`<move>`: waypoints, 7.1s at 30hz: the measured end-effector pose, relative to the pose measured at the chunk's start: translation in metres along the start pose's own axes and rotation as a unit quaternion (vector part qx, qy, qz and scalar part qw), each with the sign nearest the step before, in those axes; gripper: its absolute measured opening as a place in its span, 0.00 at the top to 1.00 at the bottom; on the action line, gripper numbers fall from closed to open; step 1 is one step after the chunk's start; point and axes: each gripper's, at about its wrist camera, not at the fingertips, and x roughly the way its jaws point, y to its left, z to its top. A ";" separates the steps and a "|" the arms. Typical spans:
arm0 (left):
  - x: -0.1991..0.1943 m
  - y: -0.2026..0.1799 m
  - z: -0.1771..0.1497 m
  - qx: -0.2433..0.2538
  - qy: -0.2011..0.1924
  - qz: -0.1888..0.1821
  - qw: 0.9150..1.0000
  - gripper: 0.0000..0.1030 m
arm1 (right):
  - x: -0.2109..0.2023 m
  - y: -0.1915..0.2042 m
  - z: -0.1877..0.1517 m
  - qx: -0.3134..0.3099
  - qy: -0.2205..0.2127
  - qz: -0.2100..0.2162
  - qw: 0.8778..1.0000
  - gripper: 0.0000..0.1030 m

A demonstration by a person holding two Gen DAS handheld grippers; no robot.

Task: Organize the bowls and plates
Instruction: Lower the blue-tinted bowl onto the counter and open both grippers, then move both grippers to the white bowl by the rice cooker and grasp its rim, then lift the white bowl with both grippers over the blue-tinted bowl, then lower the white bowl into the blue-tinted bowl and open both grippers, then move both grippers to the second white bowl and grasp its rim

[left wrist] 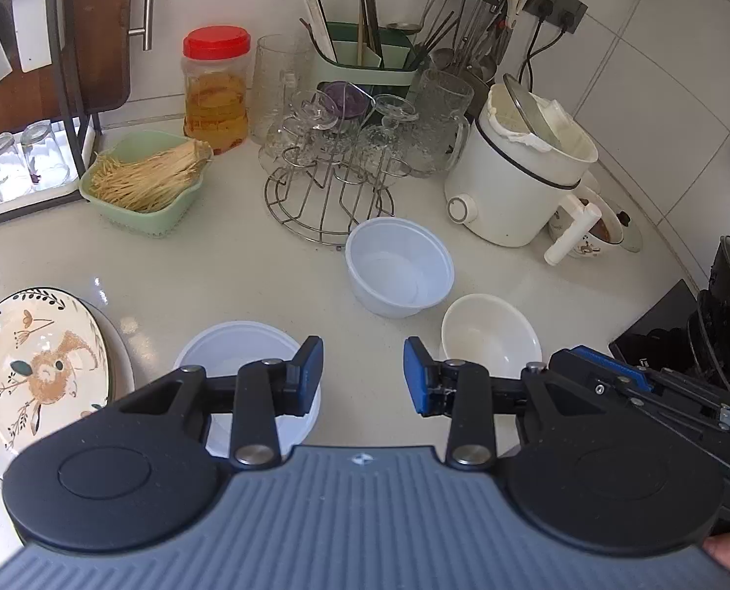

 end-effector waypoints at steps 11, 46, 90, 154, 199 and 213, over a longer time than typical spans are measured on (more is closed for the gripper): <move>0.023 0.001 0.015 0.008 0.001 0.002 1.000 0.54 | 0.019 -0.008 0.005 0.005 0.005 -0.002 1.000 0.81; 0.184 0.032 0.087 -0.023 0.098 -0.046 0.994 0.47 | 0.179 -0.060 0.056 0.031 0.074 -0.030 0.996 0.64; 0.100 0.019 0.081 -0.040 0.024 -0.078 0.996 0.79 | 0.109 -0.037 0.060 0.056 0.023 0.033 0.998 0.74; -0.002 0.074 -0.006 -0.077 -0.048 0.050 0.995 0.60 | 0.089 0.046 0.022 -0.055 0.044 0.101 0.992 0.67; 0.101 -0.064 0.006 0.108 -0.001 -0.069 0.992 0.59 | 0.030 -0.075 -0.010 0.044 -0.020 -0.098 0.994 0.67; 0.169 -0.067 -0.003 0.079 0.059 -0.099 0.990 0.60 | 0.087 -0.099 -0.025 0.081 0.029 -0.097 0.992 0.67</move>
